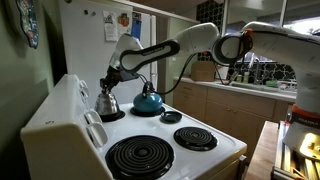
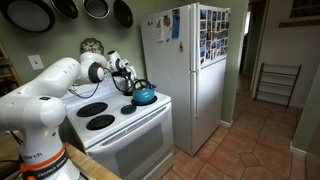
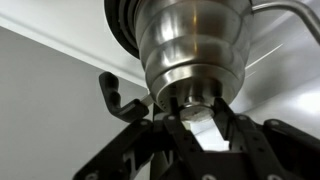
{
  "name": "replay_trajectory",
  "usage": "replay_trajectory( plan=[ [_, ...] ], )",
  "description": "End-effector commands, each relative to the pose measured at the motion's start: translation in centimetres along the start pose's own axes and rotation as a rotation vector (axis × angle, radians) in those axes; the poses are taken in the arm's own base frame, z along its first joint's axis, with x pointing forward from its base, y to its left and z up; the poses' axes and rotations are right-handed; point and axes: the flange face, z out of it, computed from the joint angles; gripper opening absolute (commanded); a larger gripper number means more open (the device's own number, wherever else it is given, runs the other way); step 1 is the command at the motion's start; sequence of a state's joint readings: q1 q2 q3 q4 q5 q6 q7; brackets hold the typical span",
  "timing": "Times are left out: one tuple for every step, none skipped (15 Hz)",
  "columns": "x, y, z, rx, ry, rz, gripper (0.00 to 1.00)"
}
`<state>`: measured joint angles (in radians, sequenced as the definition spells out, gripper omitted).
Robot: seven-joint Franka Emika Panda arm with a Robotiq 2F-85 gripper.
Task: Move the stove top kettle from the rear right stove plate to the rear left stove plate
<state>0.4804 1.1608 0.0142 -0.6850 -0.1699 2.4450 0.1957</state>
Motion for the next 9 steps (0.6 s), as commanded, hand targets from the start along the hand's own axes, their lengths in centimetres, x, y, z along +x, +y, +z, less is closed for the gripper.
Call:
replay_trajectory(
  plan=[
    [1.2,-1.4,-2.4,-0.033,0.014,-0.012,0.14],
    [1.4,-1.7,-2.7,-0.037,0.019,-0.014,0.14],
    [1.6,-1.9,-3.0,-0.052,0.025,-0.016,0.14],
    [1.7,-1.9,-3.4,-0.058,0.027,-0.014,0.14],
    [1.9,-1.9,-3.7,-0.067,0.029,-0.013,0.14],
    [2.0,-1.8,-4.0,-0.073,0.027,-0.017,0.14],
    [2.1,-1.6,-4.4,-0.074,0.022,-0.017,0.14],
    [2.2,-1.6,-4.7,-0.069,0.018,-0.019,0.14],
    [2.3,-1.6,-5.0,-0.061,0.013,-0.022,0.14]
  ],
)
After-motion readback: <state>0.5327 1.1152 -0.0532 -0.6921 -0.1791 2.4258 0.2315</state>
